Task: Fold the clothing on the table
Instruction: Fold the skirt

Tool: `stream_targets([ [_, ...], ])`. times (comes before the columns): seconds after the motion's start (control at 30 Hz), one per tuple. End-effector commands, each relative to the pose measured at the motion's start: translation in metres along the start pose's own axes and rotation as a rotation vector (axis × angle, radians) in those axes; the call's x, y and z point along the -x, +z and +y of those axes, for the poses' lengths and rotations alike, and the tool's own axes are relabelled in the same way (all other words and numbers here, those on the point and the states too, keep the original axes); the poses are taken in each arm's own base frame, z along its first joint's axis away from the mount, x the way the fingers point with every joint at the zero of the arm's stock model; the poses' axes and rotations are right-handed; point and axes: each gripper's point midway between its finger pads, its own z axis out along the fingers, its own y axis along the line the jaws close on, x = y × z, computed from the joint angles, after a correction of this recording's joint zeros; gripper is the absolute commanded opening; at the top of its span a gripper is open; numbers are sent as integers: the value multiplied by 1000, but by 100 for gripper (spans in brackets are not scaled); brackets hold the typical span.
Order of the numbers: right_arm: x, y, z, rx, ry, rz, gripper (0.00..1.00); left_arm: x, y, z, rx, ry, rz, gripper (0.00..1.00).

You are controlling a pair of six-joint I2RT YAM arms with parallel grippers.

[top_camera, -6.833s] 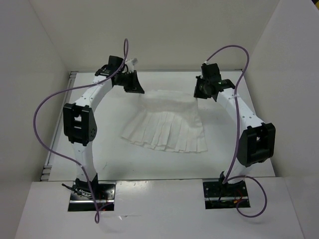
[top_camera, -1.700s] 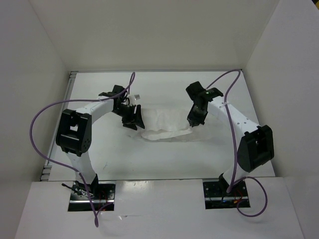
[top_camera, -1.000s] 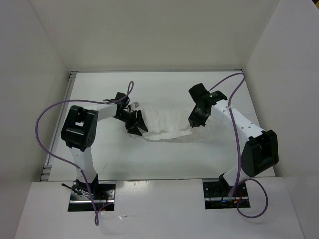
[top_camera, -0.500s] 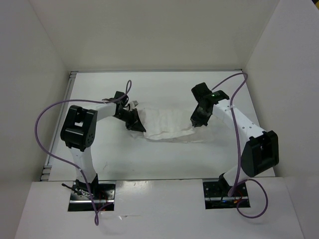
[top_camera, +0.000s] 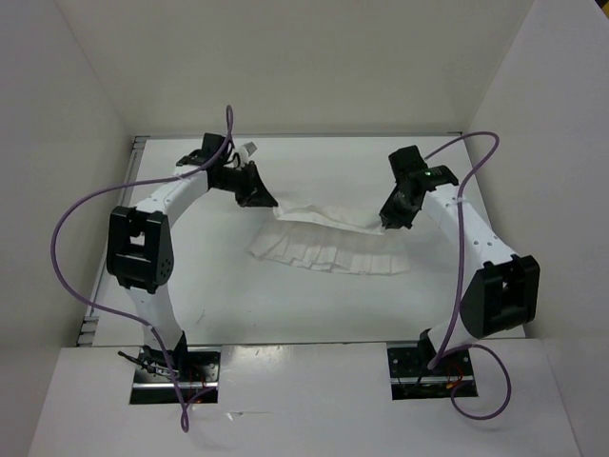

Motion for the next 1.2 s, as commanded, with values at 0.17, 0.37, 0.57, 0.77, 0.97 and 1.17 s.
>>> stream_targets([
  [0.17, 109, -30, 41, 185, 48, -264, 0, 86, -3, -56, -108, 141, -119, 0],
  [0.37, 133, -34, 57, 252, 42, -294, 0, 122, -14, -90, -134, 201, -177, 0],
  [0.57, 153, -65, 75, 348, -4, -388, 0, 135, -36, -111, -172, 233, -226, 0],
  [0.77, 208, -177, 82, 424, 3, -691, 0, 156, -111, -179, -294, 362, -366, 0],
  [0.97, 218, -243, 66, 468, 7, -867, 0, 157, -163, -178, -256, 408, -453, 0],
  [1.17, 207, -231, 56, 435, -13, -848, 0, 152, -161, -160, -212, 382, -431, 0],
])
